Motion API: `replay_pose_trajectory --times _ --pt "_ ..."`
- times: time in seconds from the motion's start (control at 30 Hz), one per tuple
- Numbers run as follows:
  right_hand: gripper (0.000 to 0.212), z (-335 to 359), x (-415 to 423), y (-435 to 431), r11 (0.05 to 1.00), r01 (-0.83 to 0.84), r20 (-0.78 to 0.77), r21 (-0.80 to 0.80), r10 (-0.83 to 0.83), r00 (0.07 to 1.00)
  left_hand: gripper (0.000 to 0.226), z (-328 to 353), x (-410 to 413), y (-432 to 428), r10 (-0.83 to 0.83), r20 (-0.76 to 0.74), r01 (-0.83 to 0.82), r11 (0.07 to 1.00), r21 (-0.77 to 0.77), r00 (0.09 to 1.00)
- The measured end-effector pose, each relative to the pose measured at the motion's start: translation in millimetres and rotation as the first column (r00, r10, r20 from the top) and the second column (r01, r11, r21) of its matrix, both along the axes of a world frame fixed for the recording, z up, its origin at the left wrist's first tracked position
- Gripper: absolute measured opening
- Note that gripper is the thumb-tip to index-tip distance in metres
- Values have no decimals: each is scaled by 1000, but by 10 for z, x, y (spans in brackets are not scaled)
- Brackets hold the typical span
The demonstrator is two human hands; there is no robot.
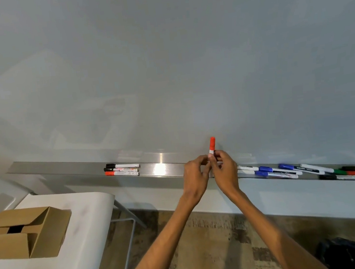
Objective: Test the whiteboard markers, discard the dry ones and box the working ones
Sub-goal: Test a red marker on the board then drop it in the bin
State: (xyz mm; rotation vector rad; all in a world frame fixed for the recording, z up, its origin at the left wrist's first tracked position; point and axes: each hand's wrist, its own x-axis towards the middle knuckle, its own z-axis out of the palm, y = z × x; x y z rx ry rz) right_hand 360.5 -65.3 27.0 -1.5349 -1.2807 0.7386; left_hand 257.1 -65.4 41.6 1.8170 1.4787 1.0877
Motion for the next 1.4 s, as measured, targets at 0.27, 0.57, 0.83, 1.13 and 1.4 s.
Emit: replay_pose_trajectory --times 0.27,0.57,0.83,1.13,1.4 --pt "31 223 173 -43 967 -233 250 100 202 947 41 344 -297 58 0 -53 5 996 92 999" --pt "42 505 385 84 948 -298 601 113 174 780 34 667 -422 239 -276 -471 326 945 28 838" --pt "34 582 341 55 939 -311 734 149 106 671 21 798 -436 224 -309 -311 317 948 -25 899" --pt "48 683 394 37 899 -321 774 298 -31 633 32 899 -461 115 -336 -314 376 924 74 888" --pt "69 891 391 41 908 -252 690 335 -54 722 28 1110 -382 82 -253 -123 269 953 136 960"
